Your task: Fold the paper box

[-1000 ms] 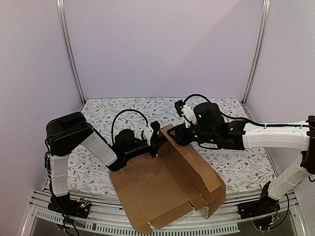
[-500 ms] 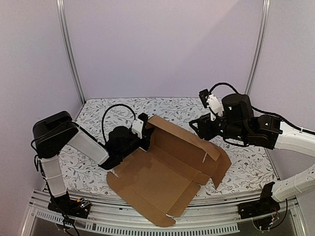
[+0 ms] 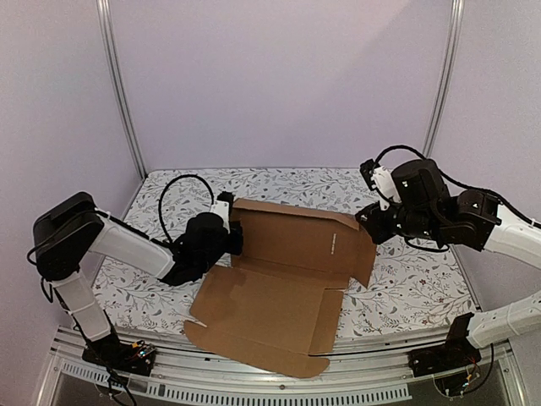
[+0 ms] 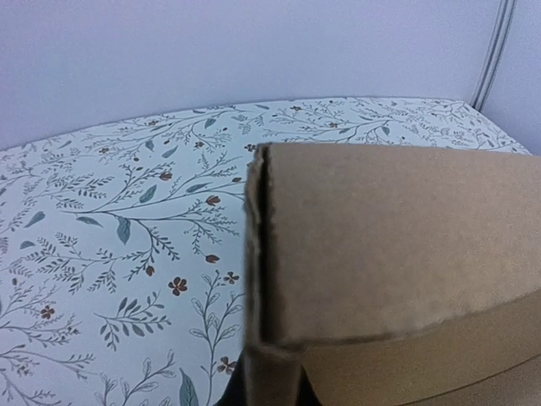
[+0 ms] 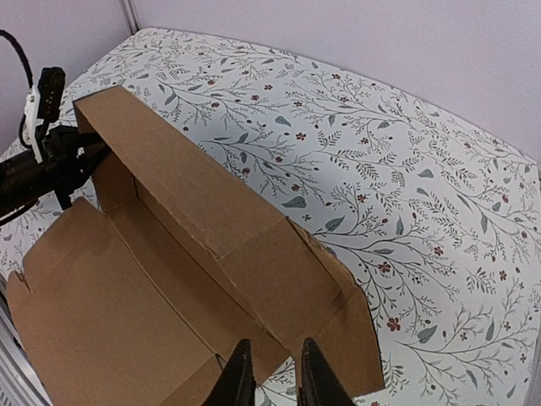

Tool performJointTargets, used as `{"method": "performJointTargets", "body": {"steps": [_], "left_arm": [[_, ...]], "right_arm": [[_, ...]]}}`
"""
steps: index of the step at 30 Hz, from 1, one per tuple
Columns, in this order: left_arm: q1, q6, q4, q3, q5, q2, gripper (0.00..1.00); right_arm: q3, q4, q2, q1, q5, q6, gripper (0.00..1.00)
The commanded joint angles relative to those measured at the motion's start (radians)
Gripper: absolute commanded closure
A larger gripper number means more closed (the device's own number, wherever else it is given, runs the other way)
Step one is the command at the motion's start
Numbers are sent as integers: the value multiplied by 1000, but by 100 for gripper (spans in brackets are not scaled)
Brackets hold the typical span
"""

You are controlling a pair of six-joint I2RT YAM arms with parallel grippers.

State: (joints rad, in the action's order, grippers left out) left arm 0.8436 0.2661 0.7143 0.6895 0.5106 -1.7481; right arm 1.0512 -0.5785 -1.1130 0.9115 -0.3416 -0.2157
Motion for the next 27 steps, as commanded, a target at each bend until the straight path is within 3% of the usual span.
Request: {"method": "performJointTargets", "body": {"steps": [1,3,27], "left_arm": [[1,148,-143,-10,140,51,100],[11,159,-137,-26,151,57,100],[69,195,-182,-40,230,70,100]], "right_arm": [[38,-42,-38,-46,36,-18,91],[49,-36,-63,-63,53,-19,100],[169,120,-309,-153,109,18,100]]}}
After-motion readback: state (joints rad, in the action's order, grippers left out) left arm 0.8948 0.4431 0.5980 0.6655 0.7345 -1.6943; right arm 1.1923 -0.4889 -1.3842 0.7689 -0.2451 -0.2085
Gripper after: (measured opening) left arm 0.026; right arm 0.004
